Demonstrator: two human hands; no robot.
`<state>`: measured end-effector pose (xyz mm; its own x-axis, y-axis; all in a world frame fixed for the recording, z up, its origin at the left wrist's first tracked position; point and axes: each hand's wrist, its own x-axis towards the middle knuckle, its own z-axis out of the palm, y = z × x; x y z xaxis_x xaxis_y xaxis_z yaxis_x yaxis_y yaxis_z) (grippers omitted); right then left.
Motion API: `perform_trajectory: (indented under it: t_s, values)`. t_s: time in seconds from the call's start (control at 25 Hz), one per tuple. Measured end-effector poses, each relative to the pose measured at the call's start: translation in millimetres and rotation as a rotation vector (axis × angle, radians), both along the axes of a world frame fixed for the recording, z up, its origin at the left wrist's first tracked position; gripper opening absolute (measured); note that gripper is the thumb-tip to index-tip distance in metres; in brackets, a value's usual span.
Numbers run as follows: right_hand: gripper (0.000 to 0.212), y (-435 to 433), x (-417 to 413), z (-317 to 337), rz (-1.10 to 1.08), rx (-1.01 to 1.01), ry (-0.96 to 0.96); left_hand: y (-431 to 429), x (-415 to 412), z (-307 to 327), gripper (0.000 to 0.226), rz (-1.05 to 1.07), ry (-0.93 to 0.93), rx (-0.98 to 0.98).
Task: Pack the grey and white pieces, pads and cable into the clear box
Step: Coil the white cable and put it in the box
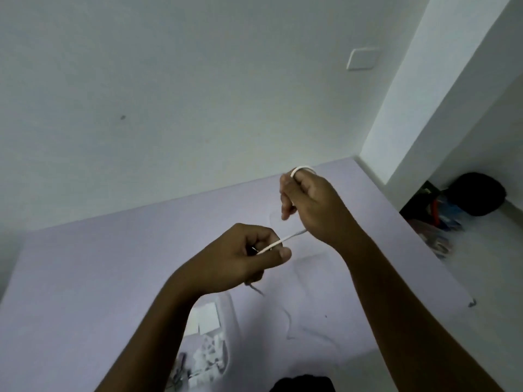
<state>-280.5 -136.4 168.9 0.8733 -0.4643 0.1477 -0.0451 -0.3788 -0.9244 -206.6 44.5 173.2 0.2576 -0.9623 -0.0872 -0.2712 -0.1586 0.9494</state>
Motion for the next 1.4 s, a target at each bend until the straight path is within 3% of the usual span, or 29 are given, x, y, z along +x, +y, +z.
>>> perform_trajectory:
  t_s: [0.12, 0.2, 0.28, 0.4, 0.48, 0.56, 0.6, 0.68, 0.72, 0.8, 0.88, 1.0, 1.08, 1.16, 1.2, 1.28, 1.36, 1.4]
  values:
    - [0.056, 43.5, 3.0, 12.4, 0.233, 0.055, 0.251, 48.1, 21.1, 34.8, 0.026, 0.193, 0.014, -0.218]
    - [0.057, 71.1, 4.4, 23.1, 0.372, 0.313, 0.264, 66.3, 39.8, 45.7, 0.027, 0.372, 0.011, -0.381]
    - [0.057, 97.9, 4.1, 36.3, 0.516, 0.627, 0.221, 78.5, 54.9, 48.0, 0.030, 0.509, -0.064, -0.421]
    - [0.050, 136.3, 7.1, 63.3, 0.738, 1.017, 0.013, 93.9, 60.0, 36.7, 0.037, 0.537, -0.210, -0.328]
    - [0.044, 150.8, 22.3, 75.3, 0.649, 1.207, -0.314, 108.5, 51.3, 28.3, 0.043, 0.483, -0.227, -0.235]
    - [0.040, 150.0, 43.3, 73.5, 0.377, 1.101, -0.581, 123.0, 40.3, 25.7, 0.044, 0.411, -0.315, -0.125]
    - [0.039, 147.5, 53.5, 65.5, 0.224, 0.870, -0.602, 130.9, 35.5, 27.2, 0.045, 0.373, -0.370, -0.078]
    - [0.039, 146.2, 66.5, 40.7, 0.000, 0.292, -0.398, 145.4, 29.9, 32.5, 0.047, 0.326, -0.435, -0.030]
    - [0.043, 150.9, 67.9, 27.3, 0.024, 0.115, -0.233, 152.8, 30.8, 36.3, 0.047, 0.334, -0.456, -0.034]
    - [0.052, 166.9, 60.1, 11.4, 0.250, 0.064, 0.070, 163.7, 36.9, 44.0, 0.040, 0.416, -0.483, -0.115]
    - [0.057, 181.6, 48.3, 13.0, 0.450, 0.331, 0.208, 167.6, 45.3, 42.7, 0.033, 0.567, -0.402, -0.290]
    - [0.058, 199.0, 34.3, 36.5, 0.703, 0.750, 0.238, 162.3, 48.9, 27.2, 0.039, 0.689, -0.254, -0.454]
    - [0.052, 207.1, 32.8, 57.4, 0.807, 1.057, 0.063, 157.7, 42.5, 17.0, 0.048, 0.663, -0.198, -0.438]
    - [0.044, 203.1, 41.2, 68.4, 0.637, 1.251, -0.303, 156.1, 35.3, 9.7, 0.050, 0.620, -0.206, -0.349]
    - [0.041, 195.8, 47.9, 68.7, 0.479, 1.172, -0.466, 156.7, 31.0, 8.8, 0.050, 0.603, -0.238, -0.303]
    - [0.039, 179.5, 59.0, 62.1, 0.202, 0.717, -0.550, 161.2, 22.7, 13.8, 0.049, 0.584, -0.334, -0.256]
    - [0.042, 174.2, 64.0, 43.3, 0.043, 0.174, -0.324, 168.3, 21.1, 27.6, 0.047, 0.585, -0.458, -0.286]
    - [0.046, 177.5, 62.4, 33.1, 0.034, 0.018, -0.189, 171.6, 23.6, 35.6, 0.045, 0.597, -0.507, -0.313]
